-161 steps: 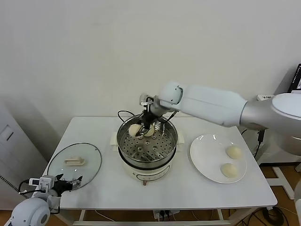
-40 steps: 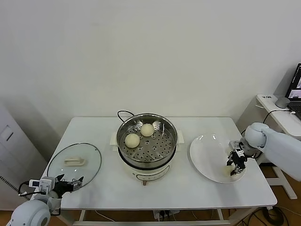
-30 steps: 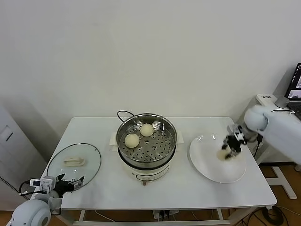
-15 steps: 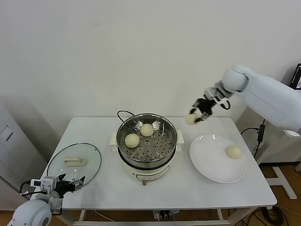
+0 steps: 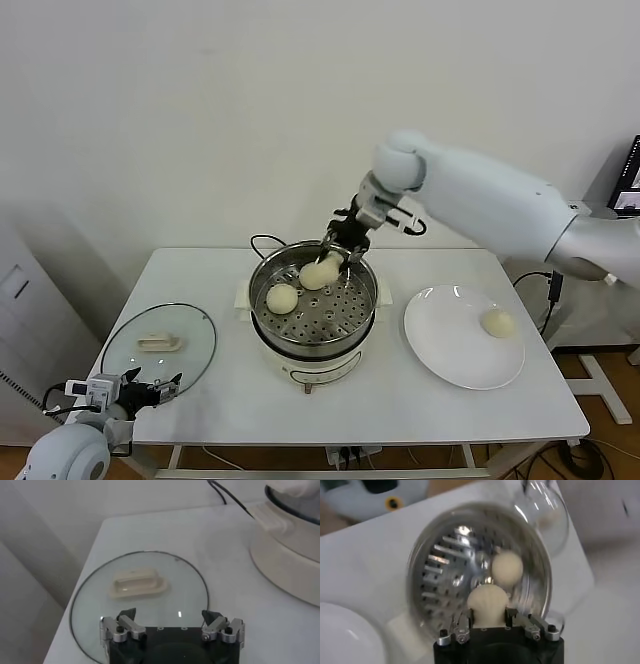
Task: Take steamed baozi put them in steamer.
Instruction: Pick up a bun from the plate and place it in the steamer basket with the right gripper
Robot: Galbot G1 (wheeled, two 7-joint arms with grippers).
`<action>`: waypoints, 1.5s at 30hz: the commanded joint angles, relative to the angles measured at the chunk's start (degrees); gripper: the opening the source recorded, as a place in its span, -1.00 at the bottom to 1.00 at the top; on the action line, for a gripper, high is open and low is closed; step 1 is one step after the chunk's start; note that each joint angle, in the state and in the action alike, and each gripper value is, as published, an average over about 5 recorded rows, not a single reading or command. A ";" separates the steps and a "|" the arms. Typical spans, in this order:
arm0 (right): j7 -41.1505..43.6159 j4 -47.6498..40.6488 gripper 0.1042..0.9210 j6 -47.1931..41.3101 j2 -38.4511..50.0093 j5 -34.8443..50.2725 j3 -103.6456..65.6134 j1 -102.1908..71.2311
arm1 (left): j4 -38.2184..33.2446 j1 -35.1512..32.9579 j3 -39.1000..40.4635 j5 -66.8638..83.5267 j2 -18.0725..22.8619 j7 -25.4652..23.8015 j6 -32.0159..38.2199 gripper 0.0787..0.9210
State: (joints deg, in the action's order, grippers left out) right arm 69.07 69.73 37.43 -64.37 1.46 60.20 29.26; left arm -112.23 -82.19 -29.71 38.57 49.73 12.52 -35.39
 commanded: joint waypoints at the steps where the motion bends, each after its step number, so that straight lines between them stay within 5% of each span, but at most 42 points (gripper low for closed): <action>1: -0.03 8.02 -0.24 11.41 -2.90 -10.47 0.02 -3.34 | 0.27 -0.08 0.00 -0.03 -0.03 -0.08 0.09 0.77; 25: 0.30 9.25 -0.21 12.57 -2.80 -21.56 -3.43 -11.89 | 0.51 -0.06 -0.02 -0.03 -0.01 -0.11 0.19 0.77; 40: -1.77 2.02 0.69 12.57 -2.29 -26.99 -12.41 -9.32 | 0.45 -0.08 0.11 -0.24 0.07 -0.11 0.21 0.77; 45: -0.21 -6.34 0.76 9.80 -0.15 -25.02 -15.69 -4.39 | -0.27 0.03 -0.03 -0.19 0.11 -0.08 0.05 0.77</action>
State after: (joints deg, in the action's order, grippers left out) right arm 68.04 73.78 47.20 -66.38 -23.28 50.86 20.14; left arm -111.98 -82.22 -29.60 38.34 49.86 12.42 -35.21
